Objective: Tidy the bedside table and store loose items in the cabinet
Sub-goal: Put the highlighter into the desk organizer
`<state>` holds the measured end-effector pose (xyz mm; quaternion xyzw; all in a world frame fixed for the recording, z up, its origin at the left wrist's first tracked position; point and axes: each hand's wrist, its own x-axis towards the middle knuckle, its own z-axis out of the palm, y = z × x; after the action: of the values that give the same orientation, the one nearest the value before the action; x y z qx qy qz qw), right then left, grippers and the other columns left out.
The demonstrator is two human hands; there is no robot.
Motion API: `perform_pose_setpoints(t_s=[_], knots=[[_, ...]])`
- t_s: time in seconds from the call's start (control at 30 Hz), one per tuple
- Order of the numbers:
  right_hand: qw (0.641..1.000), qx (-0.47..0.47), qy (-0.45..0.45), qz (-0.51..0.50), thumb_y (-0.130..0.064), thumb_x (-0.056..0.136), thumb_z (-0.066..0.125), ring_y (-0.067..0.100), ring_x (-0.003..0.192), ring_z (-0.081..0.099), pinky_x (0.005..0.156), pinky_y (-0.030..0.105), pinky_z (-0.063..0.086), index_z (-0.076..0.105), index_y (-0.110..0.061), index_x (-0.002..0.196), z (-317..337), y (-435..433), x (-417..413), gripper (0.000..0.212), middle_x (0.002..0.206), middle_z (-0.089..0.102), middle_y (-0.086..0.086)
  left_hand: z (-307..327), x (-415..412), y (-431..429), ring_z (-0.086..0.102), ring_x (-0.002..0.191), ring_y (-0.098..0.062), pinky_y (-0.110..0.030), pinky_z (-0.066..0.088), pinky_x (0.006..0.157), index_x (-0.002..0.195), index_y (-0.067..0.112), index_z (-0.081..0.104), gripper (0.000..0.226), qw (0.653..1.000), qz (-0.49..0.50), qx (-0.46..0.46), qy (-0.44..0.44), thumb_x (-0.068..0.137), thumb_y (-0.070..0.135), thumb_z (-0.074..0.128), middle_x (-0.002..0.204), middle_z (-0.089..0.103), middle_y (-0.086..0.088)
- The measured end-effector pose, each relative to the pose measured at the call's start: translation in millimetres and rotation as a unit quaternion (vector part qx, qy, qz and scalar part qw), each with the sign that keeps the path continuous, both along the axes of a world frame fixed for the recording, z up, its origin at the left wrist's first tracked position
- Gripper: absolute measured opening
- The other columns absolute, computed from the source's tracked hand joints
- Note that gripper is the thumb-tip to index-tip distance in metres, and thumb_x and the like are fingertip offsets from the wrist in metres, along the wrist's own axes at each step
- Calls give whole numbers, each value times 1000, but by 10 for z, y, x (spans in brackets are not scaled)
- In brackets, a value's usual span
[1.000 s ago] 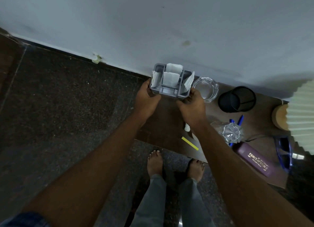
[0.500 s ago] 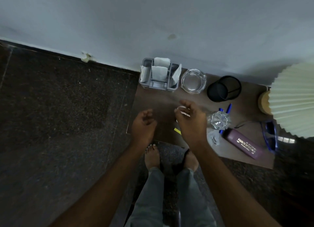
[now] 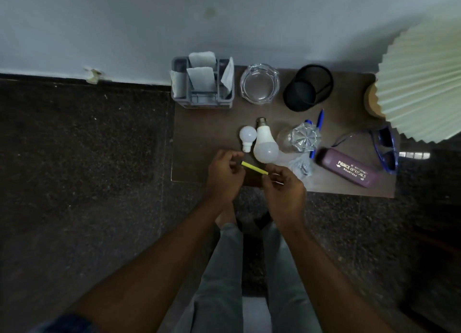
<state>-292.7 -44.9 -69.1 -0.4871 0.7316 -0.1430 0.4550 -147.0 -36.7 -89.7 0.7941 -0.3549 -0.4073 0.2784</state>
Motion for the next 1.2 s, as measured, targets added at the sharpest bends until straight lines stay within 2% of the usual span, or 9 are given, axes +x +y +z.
perform_pose_setpoints(t_s=[0.1,0.33,0.57,0.67,0.83,1.0,1.1,1.13,1.2], knots=[[999,-21,26,6,-45,78,60,7,97,71,88,43,59,66,-36,114,-143,68,-90,38,107,73,-15,-72,1,-9,69,93,-21,-37,60,84,111,5,72,32,999,-26,8,-21,81,-5,68,114,67,-9],[988,-20,105,115,-56,78,49,9,96,68,84,43,59,56,-38,125,-444,81,-129,51,114,62,-16,-142,-15,-14,67,92,-21,-37,57,84,113,5,73,31,994,-96,13,-53,82,0,70,111,65,-9],[973,-43,144,174,-50,89,46,13,90,63,78,45,57,56,-36,113,-507,19,-113,30,106,59,-14,-150,-64,-20,68,88,-26,-40,56,81,100,6,76,21,991,-98,34,-83,82,2,67,102,68,-8],[972,-54,123,194,-41,93,55,12,91,63,78,45,56,60,-35,108,-449,17,-124,17,107,58,-14,-136,-45,5,69,86,-26,-38,56,81,97,7,77,20,993,-76,40,-80,80,1,68,100,68,-9],[972,-108,70,198,-31,93,65,13,93,67,77,45,58,66,-32,110,-219,61,-70,16,105,66,-11,-12,44,108,69,83,-22,-32,55,78,90,10,78,22,997,-24,12,-79,73,-1,71,94,70,-6],[973,-159,-34,162,-17,89,74,1,92,66,81,28,58,70,-27,109,57,-126,221,23,100,67,-17,154,213,118,69,80,-15,-30,57,78,88,12,79,23,996,46,-23,-74,70,-1,74,89,74,-2],[971,-170,-57,157,-22,88,73,0,91,66,81,26,58,70,-33,107,191,-391,470,22,98,66,-21,245,354,22,68,78,-9,-8,50,76,89,15,78,19,993,94,-34,-71,74,3,77,90,75,-2],[968,-181,-64,161,-23,87,73,2,90,67,80,29,59,70,-32,105,233,-492,562,20,99,68,-18,269,409,-24,69,80,-9,-5,48,76,89,16,78,17,991,113,-34,-61,75,5,78,90,76,-2],[960,-201,-76,180,-26,87,73,5,85,68,76,34,59,72,-28,100,307,-695,746,14,96,71,-13,328,513,-145,73,84,-12,-20,57,82,93,14,79,14,986,163,-33,3,80,10,79,90,78,0]])
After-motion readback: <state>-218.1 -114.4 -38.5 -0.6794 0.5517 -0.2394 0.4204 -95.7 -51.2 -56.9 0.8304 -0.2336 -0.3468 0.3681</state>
